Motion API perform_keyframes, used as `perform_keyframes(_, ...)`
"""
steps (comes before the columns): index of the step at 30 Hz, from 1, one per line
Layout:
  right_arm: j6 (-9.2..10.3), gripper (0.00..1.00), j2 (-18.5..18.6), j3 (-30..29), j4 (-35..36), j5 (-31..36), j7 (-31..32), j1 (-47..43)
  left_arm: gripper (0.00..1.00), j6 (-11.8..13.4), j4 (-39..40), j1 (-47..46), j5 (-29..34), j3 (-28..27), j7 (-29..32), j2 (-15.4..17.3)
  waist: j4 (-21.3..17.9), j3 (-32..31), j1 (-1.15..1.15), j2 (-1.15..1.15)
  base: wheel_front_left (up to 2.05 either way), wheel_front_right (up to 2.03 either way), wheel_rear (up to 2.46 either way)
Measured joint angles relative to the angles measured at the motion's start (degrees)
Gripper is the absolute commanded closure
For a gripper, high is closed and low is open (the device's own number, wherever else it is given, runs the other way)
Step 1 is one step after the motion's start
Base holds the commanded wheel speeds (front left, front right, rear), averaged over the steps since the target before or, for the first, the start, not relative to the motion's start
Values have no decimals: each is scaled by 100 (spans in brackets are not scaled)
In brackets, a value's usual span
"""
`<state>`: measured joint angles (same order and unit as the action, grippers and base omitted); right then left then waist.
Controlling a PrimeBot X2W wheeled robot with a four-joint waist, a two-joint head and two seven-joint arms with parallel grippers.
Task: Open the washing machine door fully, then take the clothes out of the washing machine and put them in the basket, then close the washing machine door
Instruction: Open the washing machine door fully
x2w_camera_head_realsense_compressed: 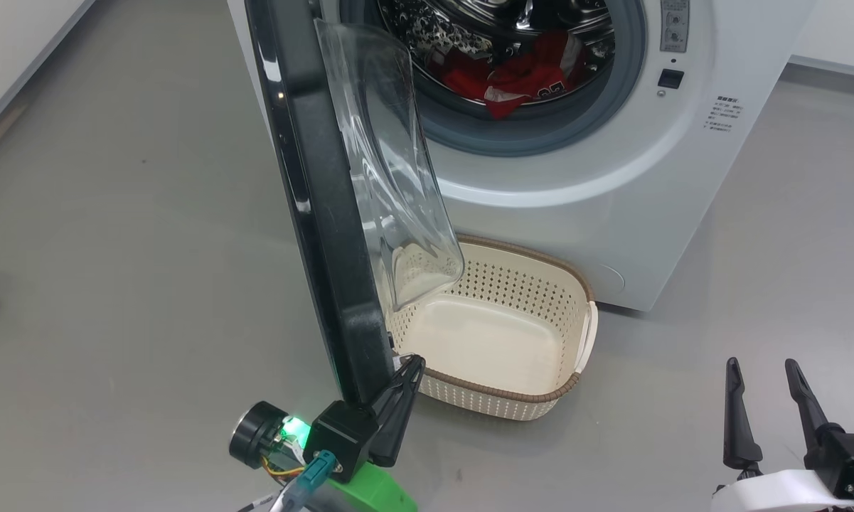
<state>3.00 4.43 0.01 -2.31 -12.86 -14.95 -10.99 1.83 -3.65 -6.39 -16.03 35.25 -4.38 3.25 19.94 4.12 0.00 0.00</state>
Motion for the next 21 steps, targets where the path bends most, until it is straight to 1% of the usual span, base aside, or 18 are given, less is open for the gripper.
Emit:
perform_keyframes(6,-40,0,-23,-27,-4,0,0,4,100,86,-93,-14,0,-30,-82,-14,10,13,0,0,0,0,0)
perform_keyframes(12,-44,0,-48,-51,-15,0,0,5,100,92,-142,-14,0,-29,-133,-18,41,8,0,0,0,0,0)
perform_keyframes(21,-43,0,-60,-194,-16,1,0,-1,100,123,-208,-16,-3,-13,-233,-35,260,-11,0,0,0,0,0)
